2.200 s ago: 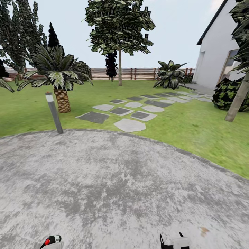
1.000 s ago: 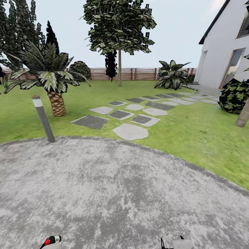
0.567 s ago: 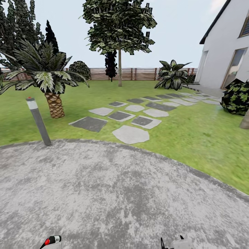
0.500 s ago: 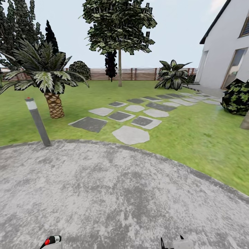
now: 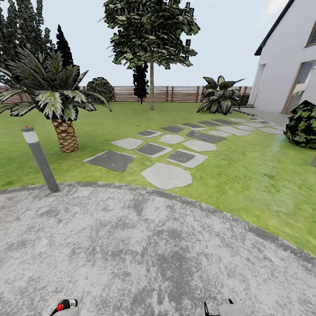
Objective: In the garden, pick up the pesticide atomizer on the floor and spray pesticide onto both trees until each tree trunk is fully covered.
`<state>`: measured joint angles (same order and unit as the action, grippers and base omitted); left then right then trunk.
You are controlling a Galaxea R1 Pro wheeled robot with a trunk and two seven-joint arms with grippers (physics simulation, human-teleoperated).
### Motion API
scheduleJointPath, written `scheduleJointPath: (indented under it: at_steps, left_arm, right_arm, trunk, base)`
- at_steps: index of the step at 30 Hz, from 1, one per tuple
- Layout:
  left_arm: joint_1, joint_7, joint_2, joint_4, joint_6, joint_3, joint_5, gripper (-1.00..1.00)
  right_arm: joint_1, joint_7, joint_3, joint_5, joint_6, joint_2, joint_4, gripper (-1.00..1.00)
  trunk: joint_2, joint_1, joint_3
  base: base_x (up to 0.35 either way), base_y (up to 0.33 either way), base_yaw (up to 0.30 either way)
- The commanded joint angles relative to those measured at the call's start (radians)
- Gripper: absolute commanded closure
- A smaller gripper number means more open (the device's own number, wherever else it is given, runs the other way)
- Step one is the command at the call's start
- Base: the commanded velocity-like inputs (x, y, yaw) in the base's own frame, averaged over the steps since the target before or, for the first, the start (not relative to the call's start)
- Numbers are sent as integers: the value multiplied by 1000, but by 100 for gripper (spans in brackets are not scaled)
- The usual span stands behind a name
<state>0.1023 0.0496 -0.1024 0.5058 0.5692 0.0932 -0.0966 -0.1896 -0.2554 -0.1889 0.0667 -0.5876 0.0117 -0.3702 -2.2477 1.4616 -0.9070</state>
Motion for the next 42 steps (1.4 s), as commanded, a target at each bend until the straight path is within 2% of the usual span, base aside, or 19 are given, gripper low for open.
scheduleJointPath:
  at_steps: [1,42]
  left_arm:
    - [0,-1,0,-1,3,-3,-9,100]
    - [0,0,-3,5,8,-3,-8,100]
  right_arm:
    - [-1,-10,-5,7,0,1,0,-100]
    - [-1,-12,1,5,2,5,14,-100]
  trunk:
    - [0,0,-1]
    - [0,0,-1]
  base:
    - [341,0,0]
    - [341,0,0]
